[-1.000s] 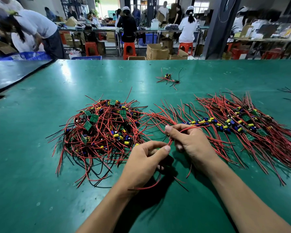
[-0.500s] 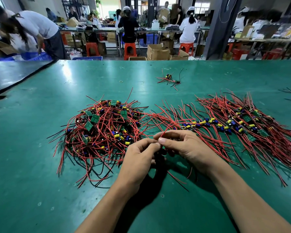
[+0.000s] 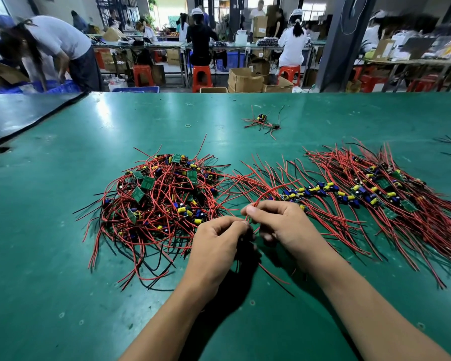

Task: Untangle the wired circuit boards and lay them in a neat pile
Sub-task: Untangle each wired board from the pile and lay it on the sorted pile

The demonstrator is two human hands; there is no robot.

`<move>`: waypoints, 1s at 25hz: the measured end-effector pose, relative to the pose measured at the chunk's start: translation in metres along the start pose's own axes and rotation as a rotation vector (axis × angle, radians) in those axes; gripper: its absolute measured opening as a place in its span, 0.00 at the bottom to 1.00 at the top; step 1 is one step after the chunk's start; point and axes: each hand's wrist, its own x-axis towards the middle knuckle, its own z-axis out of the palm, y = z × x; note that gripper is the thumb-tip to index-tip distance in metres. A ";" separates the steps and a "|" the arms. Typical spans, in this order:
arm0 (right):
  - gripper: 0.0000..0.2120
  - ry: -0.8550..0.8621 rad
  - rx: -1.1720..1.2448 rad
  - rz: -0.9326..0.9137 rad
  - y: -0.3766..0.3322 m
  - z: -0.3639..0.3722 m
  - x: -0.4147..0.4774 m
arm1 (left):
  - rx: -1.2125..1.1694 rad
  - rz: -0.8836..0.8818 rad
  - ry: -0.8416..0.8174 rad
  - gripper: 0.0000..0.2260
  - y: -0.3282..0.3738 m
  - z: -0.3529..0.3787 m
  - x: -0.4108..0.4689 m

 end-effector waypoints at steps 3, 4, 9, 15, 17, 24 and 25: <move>0.08 0.151 0.089 -0.014 -0.001 -0.006 0.007 | 0.063 0.013 -0.035 0.08 -0.001 0.001 -0.001; 0.09 0.181 0.124 -0.023 -0.001 -0.008 0.008 | 0.074 0.015 -0.046 0.08 -0.001 0.002 -0.001; 0.12 0.233 0.329 0.017 -0.006 -0.013 0.009 | 0.088 0.010 -0.086 0.09 0.000 -0.001 -0.002; 0.12 0.142 0.567 0.154 -0.015 -0.018 0.009 | 0.064 0.010 -0.124 0.08 0.002 -0.001 -0.002; 0.11 0.143 0.571 0.146 -0.017 -0.020 0.009 | 0.062 0.001 -0.136 0.08 0.001 -0.003 -0.002; 0.20 0.187 0.786 0.237 -0.022 -0.026 0.008 | 0.089 -0.025 -0.190 0.07 -0.001 -0.006 -0.001; 0.21 0.183 0.804 0.256 -0.022 -0.026 0.009 | 0.097 -0.023 -0.191 0.07 -0.001 -0.006 -0.001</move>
